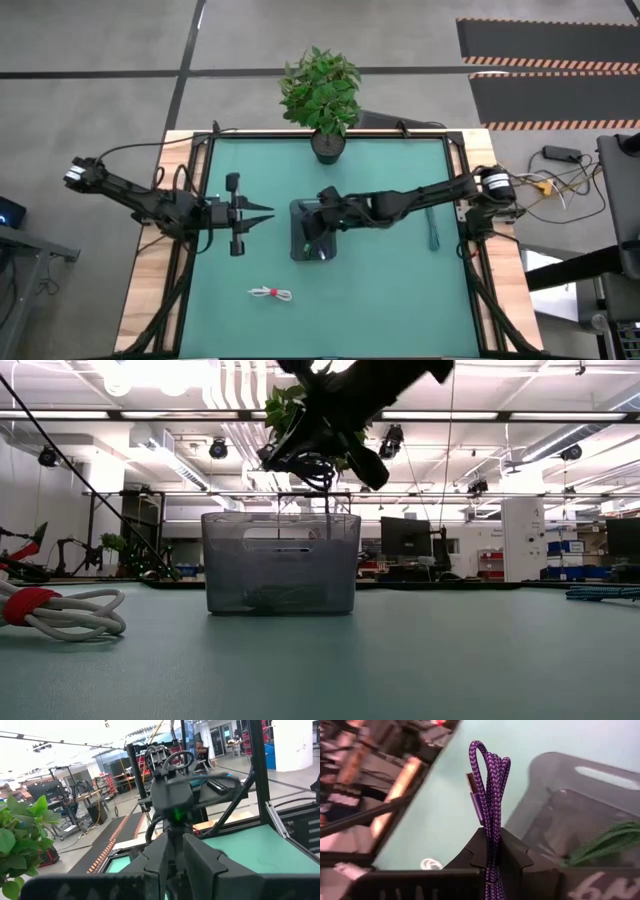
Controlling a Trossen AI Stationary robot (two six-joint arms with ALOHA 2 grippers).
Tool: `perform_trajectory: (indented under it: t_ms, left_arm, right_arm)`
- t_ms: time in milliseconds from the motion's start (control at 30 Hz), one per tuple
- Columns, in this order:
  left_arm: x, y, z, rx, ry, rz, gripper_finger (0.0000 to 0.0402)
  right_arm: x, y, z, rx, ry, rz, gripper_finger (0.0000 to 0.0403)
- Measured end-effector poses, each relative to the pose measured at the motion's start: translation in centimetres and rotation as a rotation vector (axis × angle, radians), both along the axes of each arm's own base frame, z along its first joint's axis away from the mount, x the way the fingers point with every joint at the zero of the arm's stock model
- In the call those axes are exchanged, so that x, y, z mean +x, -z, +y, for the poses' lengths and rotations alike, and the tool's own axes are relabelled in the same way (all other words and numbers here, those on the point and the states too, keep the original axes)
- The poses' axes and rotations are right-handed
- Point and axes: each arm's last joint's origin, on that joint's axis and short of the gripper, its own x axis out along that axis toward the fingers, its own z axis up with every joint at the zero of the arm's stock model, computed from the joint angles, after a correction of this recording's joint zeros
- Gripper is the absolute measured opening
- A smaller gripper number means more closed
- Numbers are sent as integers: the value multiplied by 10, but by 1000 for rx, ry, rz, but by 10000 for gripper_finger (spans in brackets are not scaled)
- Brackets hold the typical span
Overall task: Pick and place USB-C Cables
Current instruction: Put the violet charger cable into the black bin
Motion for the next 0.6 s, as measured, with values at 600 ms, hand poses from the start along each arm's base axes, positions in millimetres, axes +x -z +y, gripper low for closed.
perform_trajectory:
  t_ms: [600]
  left_arm:
    - [-5, -2, 2, -6, 1, -12, 46]
  right_arm:
    - [13, 5, -12, 115, 156, 198, 13]
